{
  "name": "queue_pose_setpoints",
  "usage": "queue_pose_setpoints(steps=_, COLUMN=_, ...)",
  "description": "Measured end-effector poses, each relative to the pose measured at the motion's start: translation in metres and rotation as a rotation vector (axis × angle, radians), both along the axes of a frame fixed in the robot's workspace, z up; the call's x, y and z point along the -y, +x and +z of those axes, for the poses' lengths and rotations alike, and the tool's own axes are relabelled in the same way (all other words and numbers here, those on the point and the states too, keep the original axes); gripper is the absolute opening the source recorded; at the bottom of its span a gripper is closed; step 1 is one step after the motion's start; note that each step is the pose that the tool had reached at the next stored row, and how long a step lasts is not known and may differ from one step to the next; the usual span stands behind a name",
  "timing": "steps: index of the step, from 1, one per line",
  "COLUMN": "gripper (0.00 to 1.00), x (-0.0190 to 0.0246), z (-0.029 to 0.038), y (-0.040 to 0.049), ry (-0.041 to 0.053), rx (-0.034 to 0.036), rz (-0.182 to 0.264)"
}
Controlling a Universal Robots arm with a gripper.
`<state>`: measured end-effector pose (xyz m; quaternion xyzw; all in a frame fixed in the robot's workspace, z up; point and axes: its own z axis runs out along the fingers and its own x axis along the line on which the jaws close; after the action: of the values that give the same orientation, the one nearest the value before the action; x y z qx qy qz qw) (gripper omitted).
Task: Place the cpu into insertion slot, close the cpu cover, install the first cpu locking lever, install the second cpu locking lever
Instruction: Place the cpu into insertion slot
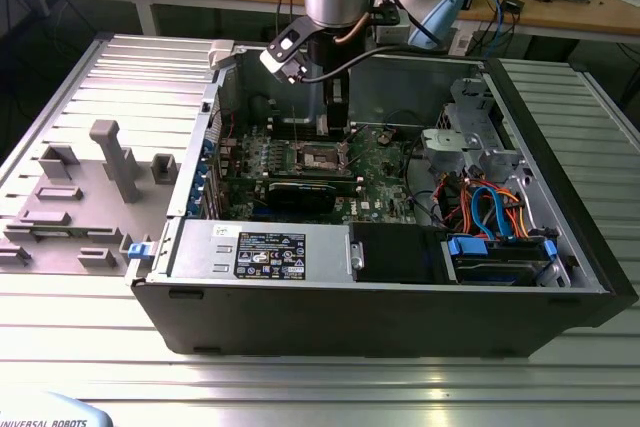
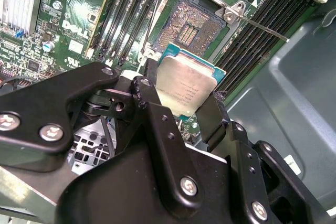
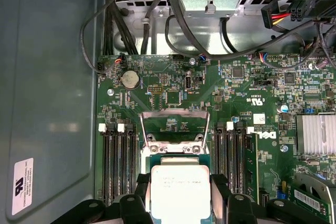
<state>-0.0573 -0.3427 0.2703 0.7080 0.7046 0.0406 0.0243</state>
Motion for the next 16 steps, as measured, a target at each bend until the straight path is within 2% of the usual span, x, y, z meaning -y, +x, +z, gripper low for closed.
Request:
queue_pose_setpoints(steps=6, gripper=0.54, x=0.0000, z=-0.0003, y=0.0000, ry=0.0000, rx=0.0001, rz=0.000)
queue_pose_setpoints(steps=16, gripper=0.54, x=0.0000, z=-0.0048, y=0.0000, ry=0.0000, rx=0.0000, rz=0.000)
